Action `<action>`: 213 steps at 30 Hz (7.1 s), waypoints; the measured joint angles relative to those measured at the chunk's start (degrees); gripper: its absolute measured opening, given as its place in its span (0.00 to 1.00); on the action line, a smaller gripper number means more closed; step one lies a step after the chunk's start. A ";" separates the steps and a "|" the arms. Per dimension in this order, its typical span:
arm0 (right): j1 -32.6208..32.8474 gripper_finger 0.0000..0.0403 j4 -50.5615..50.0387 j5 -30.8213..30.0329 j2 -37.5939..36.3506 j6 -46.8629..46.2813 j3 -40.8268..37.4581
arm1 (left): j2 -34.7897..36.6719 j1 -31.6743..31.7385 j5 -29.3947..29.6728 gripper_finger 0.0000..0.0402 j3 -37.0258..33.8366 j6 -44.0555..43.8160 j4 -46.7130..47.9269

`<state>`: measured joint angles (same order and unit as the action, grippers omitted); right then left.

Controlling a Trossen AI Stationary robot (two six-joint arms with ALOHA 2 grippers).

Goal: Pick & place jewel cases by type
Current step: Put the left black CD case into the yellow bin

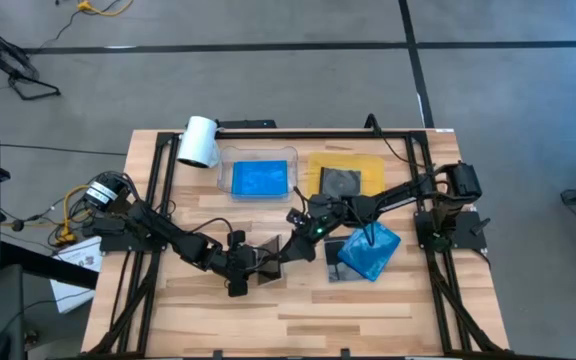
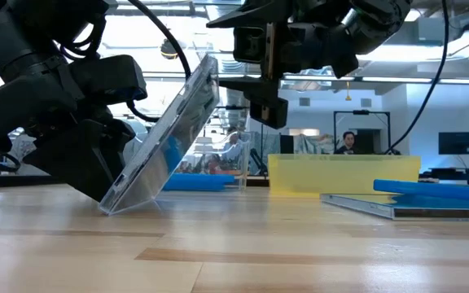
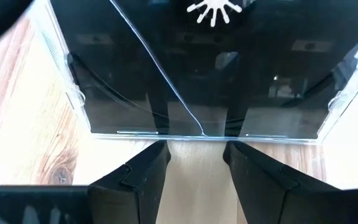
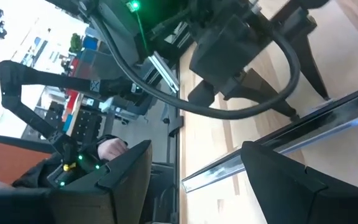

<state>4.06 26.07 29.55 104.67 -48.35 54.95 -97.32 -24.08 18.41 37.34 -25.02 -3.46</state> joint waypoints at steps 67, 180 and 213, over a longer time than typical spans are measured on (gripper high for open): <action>6.58 0.57 -19.94 -26.50 -1.14 40.06 3.95 | -0.02 0.02 0.73 0.43 -0.04 -0.37 -0.35; 14.53 0.40 -32.69 -27.64 3.34 12.76 3.11 | -0.31 -3.77 -10.40 0.43 -0.07 7.15 -15.26; 10.65 0.40 -29.40 -15.86 3.38 -13.75 2.11 | -3.60 -4.59 -5.78 0.43 0.67 3.23 -11.84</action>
<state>14.71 -3.33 13.69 108.05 -62.09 57.06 -100.92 -28.67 12.63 38.02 -21.79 -15.31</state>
